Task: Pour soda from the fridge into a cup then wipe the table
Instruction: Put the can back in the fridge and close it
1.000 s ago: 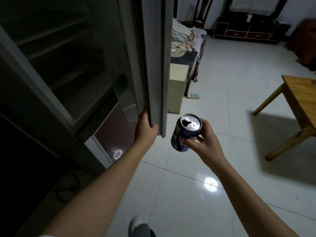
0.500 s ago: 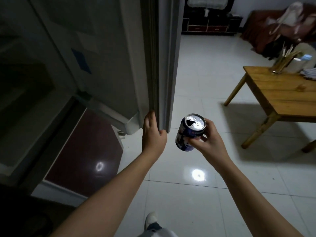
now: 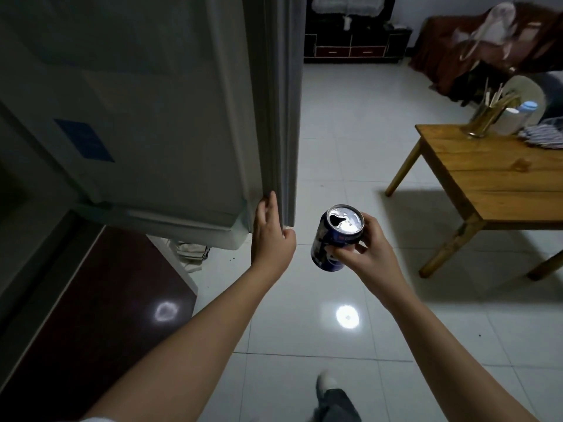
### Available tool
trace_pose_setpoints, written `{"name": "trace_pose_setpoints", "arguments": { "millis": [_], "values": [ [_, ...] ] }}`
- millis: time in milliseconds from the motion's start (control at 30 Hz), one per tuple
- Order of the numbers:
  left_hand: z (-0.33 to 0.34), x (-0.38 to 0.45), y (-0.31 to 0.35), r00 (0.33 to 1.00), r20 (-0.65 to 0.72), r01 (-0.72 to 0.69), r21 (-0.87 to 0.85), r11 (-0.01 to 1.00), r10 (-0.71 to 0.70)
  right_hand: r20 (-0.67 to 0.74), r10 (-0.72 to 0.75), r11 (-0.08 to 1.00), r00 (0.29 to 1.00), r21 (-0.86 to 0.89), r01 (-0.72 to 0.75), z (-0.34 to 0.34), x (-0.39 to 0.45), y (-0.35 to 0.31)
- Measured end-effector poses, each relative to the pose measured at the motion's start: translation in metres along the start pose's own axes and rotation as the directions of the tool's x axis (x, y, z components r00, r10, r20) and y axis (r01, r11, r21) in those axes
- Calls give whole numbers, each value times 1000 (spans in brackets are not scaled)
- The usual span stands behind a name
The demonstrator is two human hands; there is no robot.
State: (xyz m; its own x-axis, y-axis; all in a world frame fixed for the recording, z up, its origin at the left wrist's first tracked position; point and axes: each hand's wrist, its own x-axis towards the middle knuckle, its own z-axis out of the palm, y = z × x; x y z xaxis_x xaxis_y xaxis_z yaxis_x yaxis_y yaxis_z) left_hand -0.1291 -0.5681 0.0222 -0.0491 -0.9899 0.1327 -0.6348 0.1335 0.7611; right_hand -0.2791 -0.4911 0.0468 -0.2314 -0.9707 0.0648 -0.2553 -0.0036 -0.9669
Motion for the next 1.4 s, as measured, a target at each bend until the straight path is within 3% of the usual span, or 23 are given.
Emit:
{"name": "trace_pose_setpoints", "arguments": {
  "millis": [200, 300, 467, 567, 667, 867, 967, 1067, 1167, 1267, 1400],
  "values": [
    [30, 48, 20, 993, -71, 93, 16, 996, -91, 131, -17, 1000, 991, 6, 16, -37, 63, 8],
    [35, 63, 24, 977, -193, 105, 46, 993, -95, 182, -37, 999, 983, 8, 36, -49, 92, 10],
    [33, 70, 7, 929, -360, 196, 288, 937, -84, 257, -62, 998, 964, 27, 57, -56, 130, 13],
    [30, 71, -7, 927, -347, 290, 413, 863, -145, 305, -78, 997, 949, 39, 69, -53, 147, 15],
    [31, 74, -14, 949, -280, 269, 493, 827, -142, 349, -96, 995, 932, 40, 87, -49, 159, 15],
    [34, 84, -9, 958, -243, 260, 495, 829, -155, 411, -133, 991, 902, 50, 123, -43, 173, 12],
    [32, 83, -6, 952, -263, 259, 421, 869, -156, 460, -153, 988, 875, 53, 145, -38, 178, 9],
    [26, 69, -6, 913, -378, 269, 275, 923, -153, 511, -170, 985, 843, 65, 159, -26, 179, 3],
    [19, 48, -11, 828, -465, 347, -17, 938, -315, 559, -192, 981, 807, 94, 169, -6, 173, -7],
    [4, 20, -17, 689, -428, 422, -420, 804, -585, 629, -202, 979, 751, 124, 160, 19, 160, -17],
    [-25, -30, -15, 613, -352, 394, -640, 660, -707, 733, -240, 971, 636, 172, 168, 57, 127, -32]
  ]
}}
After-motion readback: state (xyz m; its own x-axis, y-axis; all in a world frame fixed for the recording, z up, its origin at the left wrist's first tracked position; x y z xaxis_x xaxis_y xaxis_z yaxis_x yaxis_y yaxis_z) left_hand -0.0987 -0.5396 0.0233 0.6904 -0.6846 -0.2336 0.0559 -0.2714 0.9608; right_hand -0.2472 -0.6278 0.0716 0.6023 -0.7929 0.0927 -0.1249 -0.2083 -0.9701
